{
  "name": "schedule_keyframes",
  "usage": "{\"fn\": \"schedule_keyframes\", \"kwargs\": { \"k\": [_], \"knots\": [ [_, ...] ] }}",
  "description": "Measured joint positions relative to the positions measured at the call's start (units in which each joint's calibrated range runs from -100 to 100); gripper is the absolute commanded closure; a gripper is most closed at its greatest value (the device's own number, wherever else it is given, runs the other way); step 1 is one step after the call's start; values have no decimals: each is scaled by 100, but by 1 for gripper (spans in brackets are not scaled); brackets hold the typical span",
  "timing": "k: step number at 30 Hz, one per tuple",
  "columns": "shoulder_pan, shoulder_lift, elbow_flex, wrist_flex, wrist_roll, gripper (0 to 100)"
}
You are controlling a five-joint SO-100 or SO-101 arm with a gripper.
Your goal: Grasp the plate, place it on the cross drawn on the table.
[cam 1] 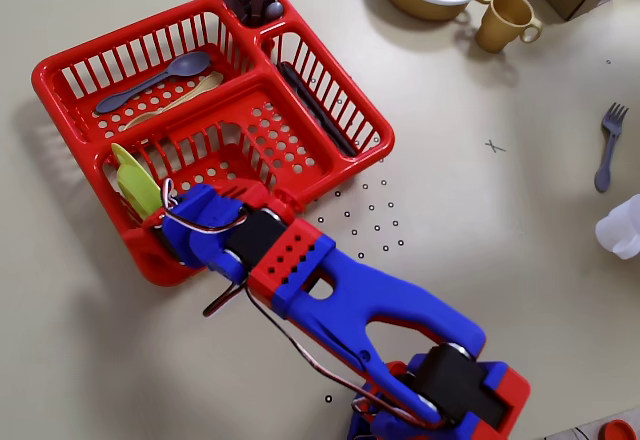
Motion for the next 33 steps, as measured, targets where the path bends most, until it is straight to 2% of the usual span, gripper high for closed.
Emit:
{"fn": "schedule_keyframes", "kwargs": {
  "k": [9, 15, 33],
  "knots": [
    [0, 441, -407, 0, 10, 78],
    [0, 441, -515, 0, -20, 86],
    [-164, 556, -515, 0, -215, 100]
  ]
}}
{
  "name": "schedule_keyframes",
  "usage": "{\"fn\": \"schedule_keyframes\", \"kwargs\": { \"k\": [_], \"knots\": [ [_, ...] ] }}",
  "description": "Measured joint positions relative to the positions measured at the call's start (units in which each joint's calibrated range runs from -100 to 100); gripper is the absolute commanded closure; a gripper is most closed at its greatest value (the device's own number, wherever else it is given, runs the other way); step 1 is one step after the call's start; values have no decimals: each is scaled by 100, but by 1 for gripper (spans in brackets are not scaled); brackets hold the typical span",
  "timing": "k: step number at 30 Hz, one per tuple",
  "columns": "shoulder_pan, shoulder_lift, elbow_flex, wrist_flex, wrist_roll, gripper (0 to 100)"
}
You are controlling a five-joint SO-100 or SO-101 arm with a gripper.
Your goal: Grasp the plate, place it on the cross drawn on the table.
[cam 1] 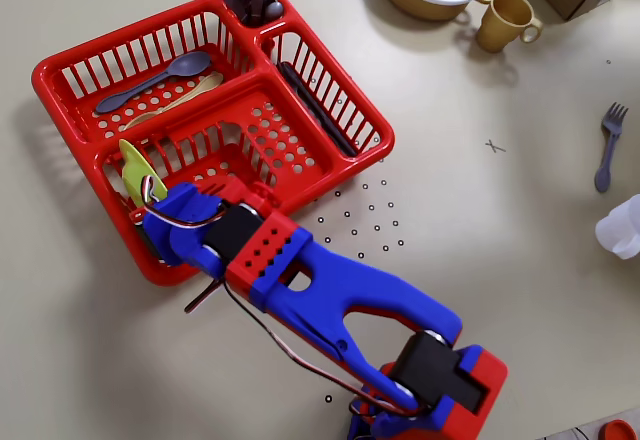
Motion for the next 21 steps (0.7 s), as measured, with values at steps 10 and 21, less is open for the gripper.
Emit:
{"fn": "schedule_keyframes", "kwargs": {
  "k": [10, 21],
  "knots": [
    [-73, 33, -54, -32, -54, 100],
    [-146, 482, -1184, 673, -444, 100]
  ]
}}
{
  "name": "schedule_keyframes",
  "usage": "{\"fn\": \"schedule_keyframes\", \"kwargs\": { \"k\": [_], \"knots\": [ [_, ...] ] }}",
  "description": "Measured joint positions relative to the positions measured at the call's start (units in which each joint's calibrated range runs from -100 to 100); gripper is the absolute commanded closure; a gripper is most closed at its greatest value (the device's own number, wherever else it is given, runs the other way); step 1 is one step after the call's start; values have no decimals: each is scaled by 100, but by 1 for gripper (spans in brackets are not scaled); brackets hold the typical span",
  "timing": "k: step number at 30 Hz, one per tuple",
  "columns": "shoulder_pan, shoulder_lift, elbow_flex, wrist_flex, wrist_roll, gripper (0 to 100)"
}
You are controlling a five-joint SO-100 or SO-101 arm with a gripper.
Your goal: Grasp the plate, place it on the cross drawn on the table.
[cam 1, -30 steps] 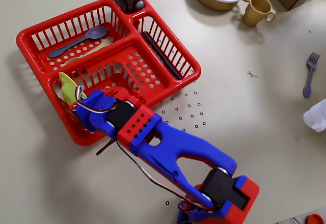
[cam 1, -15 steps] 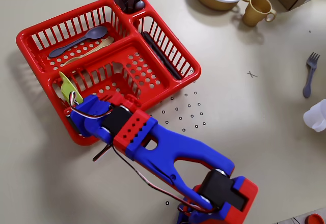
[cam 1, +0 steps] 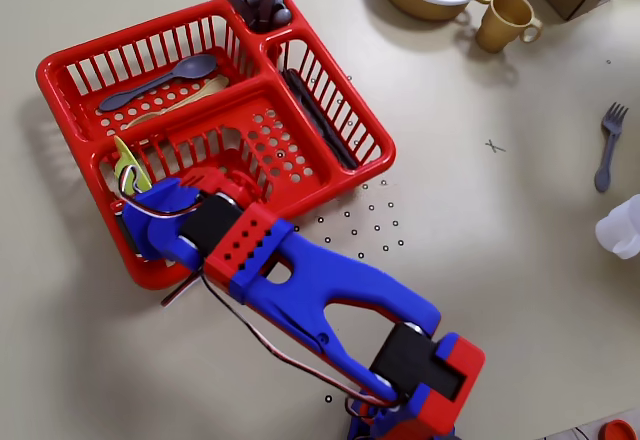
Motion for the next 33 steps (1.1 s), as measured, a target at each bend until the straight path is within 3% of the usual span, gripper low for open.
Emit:
{"fn": "schedule_keyframes", "kwargs": {
  "k": [33],
  "knots": [
    [-82, -629, -967, 112, -874, 100]
  ]
}}
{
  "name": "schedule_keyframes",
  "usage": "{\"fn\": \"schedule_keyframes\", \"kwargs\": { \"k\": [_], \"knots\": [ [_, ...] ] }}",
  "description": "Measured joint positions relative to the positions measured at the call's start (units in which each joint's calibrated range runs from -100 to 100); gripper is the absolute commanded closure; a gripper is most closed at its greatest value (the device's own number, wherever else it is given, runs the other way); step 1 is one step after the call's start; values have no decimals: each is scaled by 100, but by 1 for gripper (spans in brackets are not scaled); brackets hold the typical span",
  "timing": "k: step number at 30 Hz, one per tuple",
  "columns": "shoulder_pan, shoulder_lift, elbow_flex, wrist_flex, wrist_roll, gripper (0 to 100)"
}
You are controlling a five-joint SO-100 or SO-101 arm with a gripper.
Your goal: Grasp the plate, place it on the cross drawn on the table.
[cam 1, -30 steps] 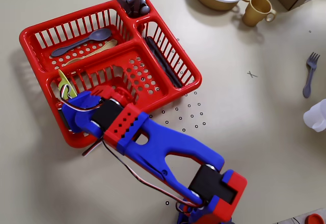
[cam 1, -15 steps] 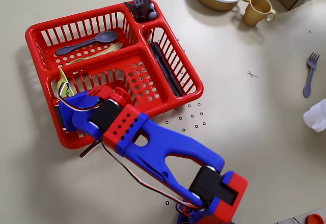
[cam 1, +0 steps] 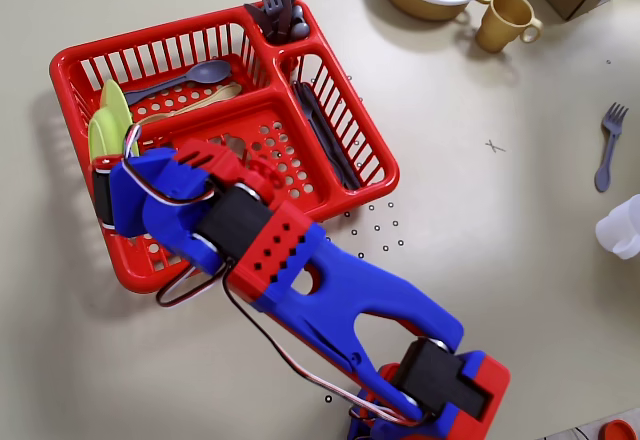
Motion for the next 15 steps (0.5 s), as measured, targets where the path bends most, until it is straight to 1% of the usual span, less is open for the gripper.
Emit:
{"fn": "schedule_keyframes", "kwargs": {
  "k": [5, 10, 15],
  "knots": [
    [0, -147, 63, 0, -39, 100],
    [218, -1356, 904, 0, 420, 100],
    [655, -2361, 1691, 0, 1079, 100]
  ]
}}
